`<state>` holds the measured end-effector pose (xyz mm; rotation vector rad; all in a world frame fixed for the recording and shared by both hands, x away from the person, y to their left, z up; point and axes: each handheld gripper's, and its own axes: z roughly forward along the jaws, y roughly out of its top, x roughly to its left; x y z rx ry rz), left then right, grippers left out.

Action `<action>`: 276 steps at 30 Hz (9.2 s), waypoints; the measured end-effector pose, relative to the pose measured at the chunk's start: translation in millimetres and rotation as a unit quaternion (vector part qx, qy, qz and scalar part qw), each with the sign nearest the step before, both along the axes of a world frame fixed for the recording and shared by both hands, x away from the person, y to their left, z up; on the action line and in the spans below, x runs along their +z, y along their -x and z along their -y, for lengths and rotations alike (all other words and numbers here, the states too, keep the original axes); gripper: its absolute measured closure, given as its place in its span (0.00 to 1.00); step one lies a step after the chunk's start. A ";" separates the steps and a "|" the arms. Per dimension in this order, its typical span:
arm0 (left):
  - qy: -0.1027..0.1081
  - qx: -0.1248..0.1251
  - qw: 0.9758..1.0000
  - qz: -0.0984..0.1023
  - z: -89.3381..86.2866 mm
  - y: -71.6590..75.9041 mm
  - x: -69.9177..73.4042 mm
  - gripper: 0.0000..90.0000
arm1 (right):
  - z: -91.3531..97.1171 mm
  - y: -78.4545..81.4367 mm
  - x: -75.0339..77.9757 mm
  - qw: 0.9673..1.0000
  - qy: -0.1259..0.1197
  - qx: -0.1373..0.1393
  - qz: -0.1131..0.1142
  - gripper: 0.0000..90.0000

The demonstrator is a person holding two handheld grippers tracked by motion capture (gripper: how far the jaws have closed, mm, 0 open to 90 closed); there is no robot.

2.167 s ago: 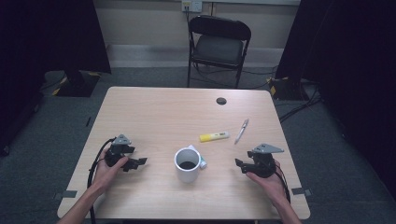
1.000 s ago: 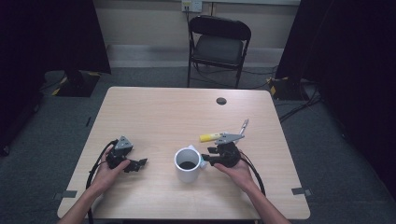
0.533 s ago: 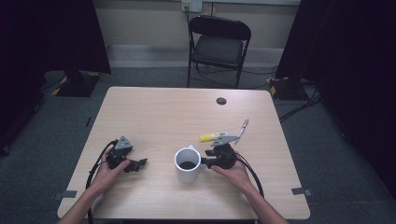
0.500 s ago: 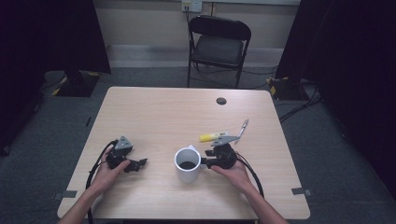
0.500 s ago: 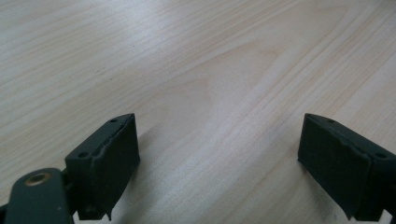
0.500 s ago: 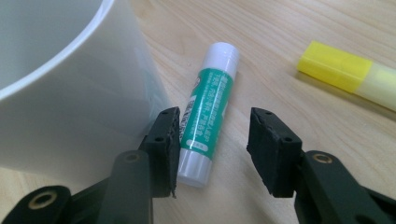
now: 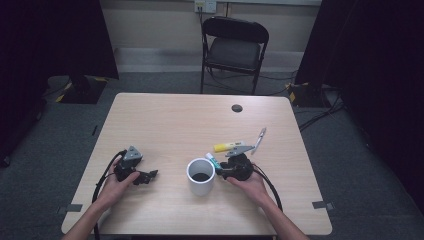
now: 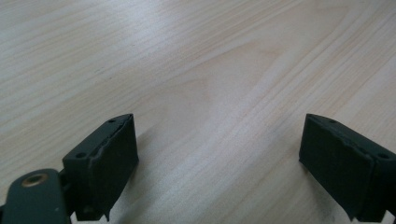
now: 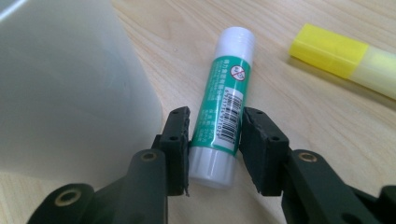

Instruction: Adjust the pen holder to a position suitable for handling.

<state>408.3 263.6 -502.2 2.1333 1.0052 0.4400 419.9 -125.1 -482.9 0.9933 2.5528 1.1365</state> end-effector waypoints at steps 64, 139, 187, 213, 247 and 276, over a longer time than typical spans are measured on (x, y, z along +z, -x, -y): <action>0.002 0.000 1.000 -0.002 0.2 0.0 -0.2 0.12 | -5.9 -3.6 3.2 0.999 0.046 -0.015 0.003 0.71; 0.001 -0.006 1.000 -0.002 -0.4 -0.7 -0.1 0.11 | 35.6 12.6 42.3 0.993 -0.090 -0.024 0.065 0.73; -0.003 -0.002 1.000 -0.002 1.3 -0.6 -0.2 0.09 | 33.1 28.9 110.5 0.976 -0.172 0.003 0.130 0.73; 0.000 -0.005 1.000 -0.002 1.3 -1.0 -0.7 0.09 | -21.1 29.5 121.9 0.972 -0.183 0.061 0.134 0.73; -0.003 -0.004 1.000 -0.003 1.2 -0.8 -0.2 0.09 | -61.8 24.9 88.6 0.982 -0.132 0.097 0.090 0.73; -0.003 -0.004 1.000 -0.003 1.3 -0.8 -0.2 0.09 | -36.3 55.5 70.7 0.987 -0.090 0.112 0.074 0.72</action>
